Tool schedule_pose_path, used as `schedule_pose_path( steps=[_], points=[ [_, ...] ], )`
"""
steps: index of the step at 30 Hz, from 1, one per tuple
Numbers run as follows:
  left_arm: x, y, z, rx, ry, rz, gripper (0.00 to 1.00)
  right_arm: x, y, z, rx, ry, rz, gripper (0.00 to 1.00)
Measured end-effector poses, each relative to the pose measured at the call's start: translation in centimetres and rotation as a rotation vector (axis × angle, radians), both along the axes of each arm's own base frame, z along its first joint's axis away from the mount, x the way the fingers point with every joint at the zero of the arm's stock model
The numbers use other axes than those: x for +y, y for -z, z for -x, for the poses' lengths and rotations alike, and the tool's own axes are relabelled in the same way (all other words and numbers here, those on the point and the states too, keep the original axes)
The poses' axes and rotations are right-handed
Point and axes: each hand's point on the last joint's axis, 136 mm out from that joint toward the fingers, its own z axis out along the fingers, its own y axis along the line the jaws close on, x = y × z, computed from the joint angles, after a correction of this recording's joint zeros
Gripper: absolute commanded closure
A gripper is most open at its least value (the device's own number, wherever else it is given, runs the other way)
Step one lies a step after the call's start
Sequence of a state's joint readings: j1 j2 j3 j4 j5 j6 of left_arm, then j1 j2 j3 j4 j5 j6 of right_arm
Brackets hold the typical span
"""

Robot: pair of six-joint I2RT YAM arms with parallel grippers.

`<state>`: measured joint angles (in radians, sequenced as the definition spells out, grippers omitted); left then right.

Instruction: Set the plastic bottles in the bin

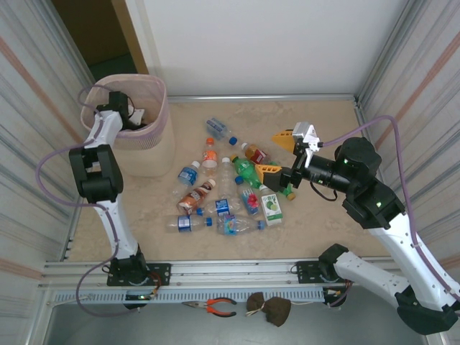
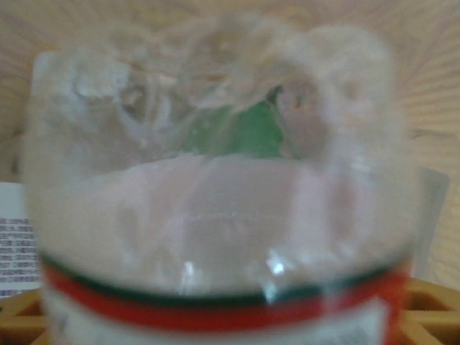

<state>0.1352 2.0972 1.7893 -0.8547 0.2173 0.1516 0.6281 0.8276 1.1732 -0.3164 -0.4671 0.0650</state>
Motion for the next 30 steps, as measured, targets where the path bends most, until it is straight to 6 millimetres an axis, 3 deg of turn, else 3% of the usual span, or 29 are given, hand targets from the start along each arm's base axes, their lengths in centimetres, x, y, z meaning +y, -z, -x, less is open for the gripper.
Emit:
schedule_pose_path(
  steps=[6, 10, 19, 26, 30],
  points=[
    [-0.2, -0.5, 0.0, -0.01, -0.006, 0.023, 0.2, 0.0, 0.1, 0.0, 0.002, 0.002, 0.002, 0.06],
    [-0.1, -2.1, 0.0, -0.043, -0.016, 0.038, 0.18, 0.0, 0.3, -0.2, 0.007, 0.005, 0.01, 0.06],
    [0.0, -9.2, 0.2, -0.191, -0.017, 0.033, 0.17, 0.5, 1.8, -2.9, 0.063, 0.044, 0.055, 0.07],
    [-0.4, -15.0, 1.2, -0.304, -0.006, 0.033, 0.17, 0.6, 2.7, -6.8, 0.107, 0.101, 0.088, 0.08],
    [-0.9, -17.9, 2.2, -0.363, 0.0, 0.05, 0.17, 0.9, 4.8, -9.9, 0.162, 0.131, 0.123, 0.09]
  ],
)
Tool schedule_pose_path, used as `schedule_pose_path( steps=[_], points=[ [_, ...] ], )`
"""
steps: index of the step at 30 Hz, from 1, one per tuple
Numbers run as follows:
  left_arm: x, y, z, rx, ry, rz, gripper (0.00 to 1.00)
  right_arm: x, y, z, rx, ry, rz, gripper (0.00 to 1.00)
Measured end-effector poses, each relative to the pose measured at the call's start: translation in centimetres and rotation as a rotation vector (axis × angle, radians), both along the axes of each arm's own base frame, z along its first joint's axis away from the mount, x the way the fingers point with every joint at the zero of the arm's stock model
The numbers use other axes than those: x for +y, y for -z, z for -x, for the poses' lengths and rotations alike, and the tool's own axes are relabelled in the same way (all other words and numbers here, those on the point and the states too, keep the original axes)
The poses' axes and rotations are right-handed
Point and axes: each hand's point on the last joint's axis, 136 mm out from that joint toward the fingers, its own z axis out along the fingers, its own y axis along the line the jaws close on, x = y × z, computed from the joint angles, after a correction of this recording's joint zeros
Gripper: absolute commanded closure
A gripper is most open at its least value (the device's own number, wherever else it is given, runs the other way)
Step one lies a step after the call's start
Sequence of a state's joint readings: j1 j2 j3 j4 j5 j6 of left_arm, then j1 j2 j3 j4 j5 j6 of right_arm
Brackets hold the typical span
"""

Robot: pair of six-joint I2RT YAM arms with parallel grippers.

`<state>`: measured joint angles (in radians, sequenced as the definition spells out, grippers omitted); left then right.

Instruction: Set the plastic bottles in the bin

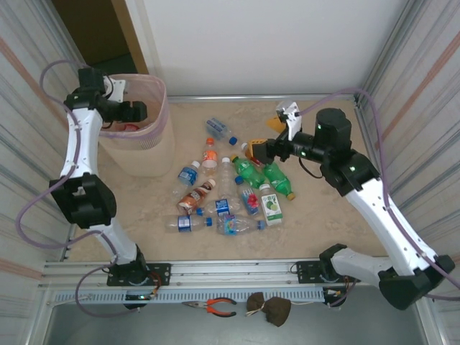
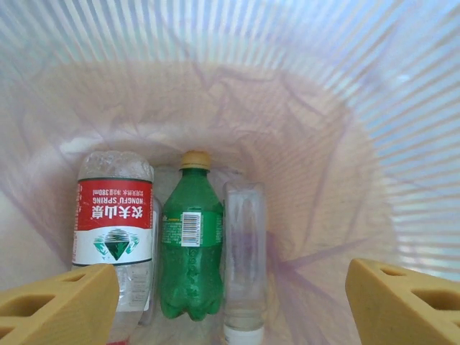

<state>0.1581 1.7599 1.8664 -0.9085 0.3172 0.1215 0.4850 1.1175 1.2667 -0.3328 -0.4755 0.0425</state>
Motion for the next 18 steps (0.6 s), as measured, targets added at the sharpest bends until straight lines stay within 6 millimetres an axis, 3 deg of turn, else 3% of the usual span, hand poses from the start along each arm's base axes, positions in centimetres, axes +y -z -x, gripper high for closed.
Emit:
schedule_pose_path(
  steps=[12, 18],
  points=[
    [-3.0, -9.1, 4.2, -0.207, 0.054, 0.125, 0.17, 4.0, 8.2, -9.8, 0.124, -0.007, 0.148, 0.13],
    [-4.2, -11.7, 6.8, -0.276, 0.076, 0.166, 0.18, 6.2, 13.2, -14.7, 0.177, -0.009, 0.205, 0.16]
  ],
)
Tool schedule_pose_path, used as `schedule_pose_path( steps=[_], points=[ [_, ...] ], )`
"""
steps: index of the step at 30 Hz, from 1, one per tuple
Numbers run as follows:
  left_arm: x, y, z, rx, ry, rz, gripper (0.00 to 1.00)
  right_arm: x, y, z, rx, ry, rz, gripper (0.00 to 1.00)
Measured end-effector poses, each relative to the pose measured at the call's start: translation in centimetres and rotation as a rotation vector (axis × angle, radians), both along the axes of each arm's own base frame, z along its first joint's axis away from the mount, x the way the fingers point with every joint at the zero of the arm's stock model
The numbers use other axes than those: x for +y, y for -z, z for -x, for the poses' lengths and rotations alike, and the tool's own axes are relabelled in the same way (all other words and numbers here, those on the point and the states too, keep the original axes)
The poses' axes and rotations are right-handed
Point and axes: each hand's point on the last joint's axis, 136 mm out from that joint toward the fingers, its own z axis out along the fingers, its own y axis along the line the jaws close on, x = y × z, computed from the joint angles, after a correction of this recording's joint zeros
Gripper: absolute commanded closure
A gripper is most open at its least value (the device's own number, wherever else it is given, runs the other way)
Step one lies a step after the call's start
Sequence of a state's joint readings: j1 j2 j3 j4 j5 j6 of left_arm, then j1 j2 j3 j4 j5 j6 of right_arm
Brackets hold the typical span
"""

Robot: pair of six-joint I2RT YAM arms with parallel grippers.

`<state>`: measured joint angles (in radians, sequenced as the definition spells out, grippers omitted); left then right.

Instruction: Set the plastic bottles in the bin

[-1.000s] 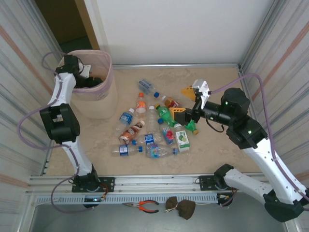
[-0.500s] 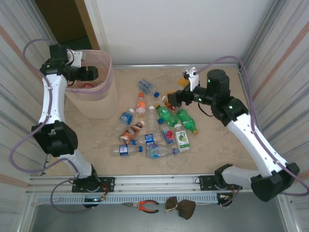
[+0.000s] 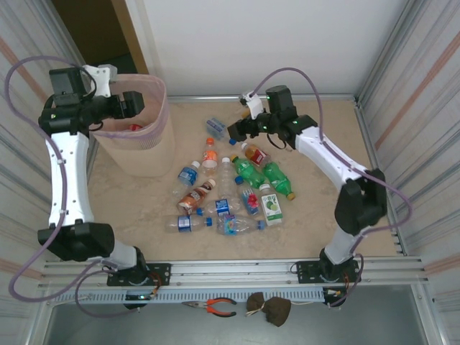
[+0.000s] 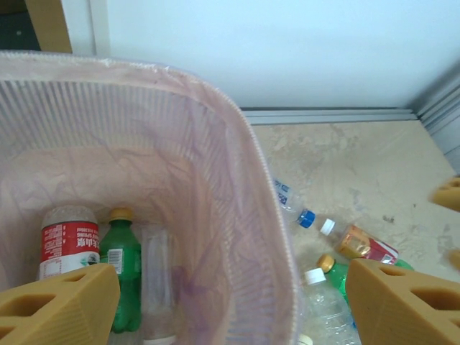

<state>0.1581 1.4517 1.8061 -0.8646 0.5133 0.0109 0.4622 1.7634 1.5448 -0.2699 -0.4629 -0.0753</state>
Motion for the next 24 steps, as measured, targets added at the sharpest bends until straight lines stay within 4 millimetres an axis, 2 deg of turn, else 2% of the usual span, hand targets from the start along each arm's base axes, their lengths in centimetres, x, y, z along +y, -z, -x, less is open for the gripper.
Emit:
schedule_pose_path(
  steps=[10, 14, 20, 24],
  points=[
    [-1.4, -0.4, 2.8, -0.015, 0.028, 0.071, 0.2, 2.3, 9.0, -7.3, 0.046, 0.03, 0.13, 0.19],
    [-2.1, -0.1, 3.3, -0.018, 0.043, 0.086, 0.2, 2.6, 11.6, -9.5, 0.037, 0.045, 0.185, 0.19],
    [-3.2, 0.7, 3.4, 0.005, 0.068, 0.096, 0.2, 2.9, 14.3, -11.4, 0.017, 0.035, 0.269, 0.17],
    [-4.1, 1.1, 3.5, 0.017, 0.089, 0.099, 0.2, 3.7, 16.0, -11.9, 0.015, 0.001, 0.308, 0.16]
  ],
)
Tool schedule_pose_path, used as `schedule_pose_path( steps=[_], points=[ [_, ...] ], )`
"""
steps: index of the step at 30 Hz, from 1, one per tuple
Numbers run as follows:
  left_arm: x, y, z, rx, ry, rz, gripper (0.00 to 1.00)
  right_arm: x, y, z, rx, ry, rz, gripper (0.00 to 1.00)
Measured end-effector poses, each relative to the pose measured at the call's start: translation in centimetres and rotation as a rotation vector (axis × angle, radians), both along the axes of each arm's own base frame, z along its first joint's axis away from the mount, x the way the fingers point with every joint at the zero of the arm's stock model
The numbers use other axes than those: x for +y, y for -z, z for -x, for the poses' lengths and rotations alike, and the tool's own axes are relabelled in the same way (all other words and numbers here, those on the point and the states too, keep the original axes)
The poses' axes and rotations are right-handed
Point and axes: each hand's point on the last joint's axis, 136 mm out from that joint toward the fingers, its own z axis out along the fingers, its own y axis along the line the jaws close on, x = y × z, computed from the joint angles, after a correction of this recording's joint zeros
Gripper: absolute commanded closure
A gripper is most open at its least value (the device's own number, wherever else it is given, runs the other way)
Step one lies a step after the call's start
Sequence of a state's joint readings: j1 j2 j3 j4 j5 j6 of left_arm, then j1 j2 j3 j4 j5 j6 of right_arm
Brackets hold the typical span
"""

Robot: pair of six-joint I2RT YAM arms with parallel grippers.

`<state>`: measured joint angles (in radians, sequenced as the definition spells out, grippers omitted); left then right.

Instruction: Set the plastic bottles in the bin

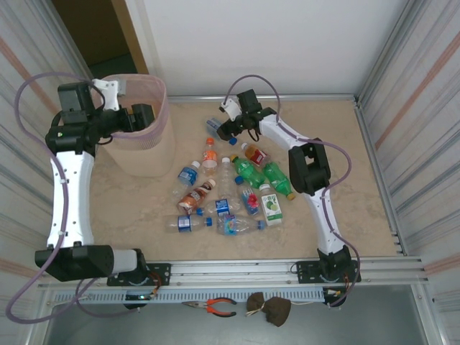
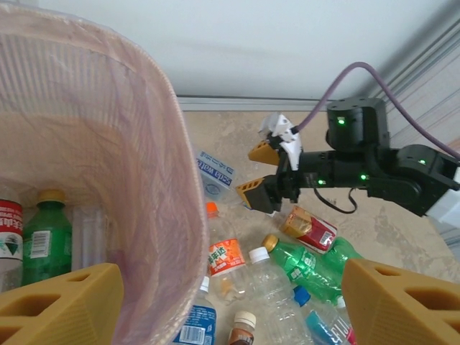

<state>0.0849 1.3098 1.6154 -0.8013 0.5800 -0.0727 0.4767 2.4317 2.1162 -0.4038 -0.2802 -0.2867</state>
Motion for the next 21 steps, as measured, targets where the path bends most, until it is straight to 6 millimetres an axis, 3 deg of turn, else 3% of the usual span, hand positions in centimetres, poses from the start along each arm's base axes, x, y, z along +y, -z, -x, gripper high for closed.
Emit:
schedule_pose_path(
  steps=[10, 21],
  points=[
    [-2.0, 1.6, 0.1, 0.033, 0.043, -0.006, 0.2, 1.2, 3.9, -0.6, 0.038, -0.04, 0.084, 0.24],
    [-2.3, 2.0, 0.1, 0.037, 0.048, -0.013, 0.2, 0.4, 4.8, -0.6, 0.03, -0.052, 0.18, 0.43]
  ],
)
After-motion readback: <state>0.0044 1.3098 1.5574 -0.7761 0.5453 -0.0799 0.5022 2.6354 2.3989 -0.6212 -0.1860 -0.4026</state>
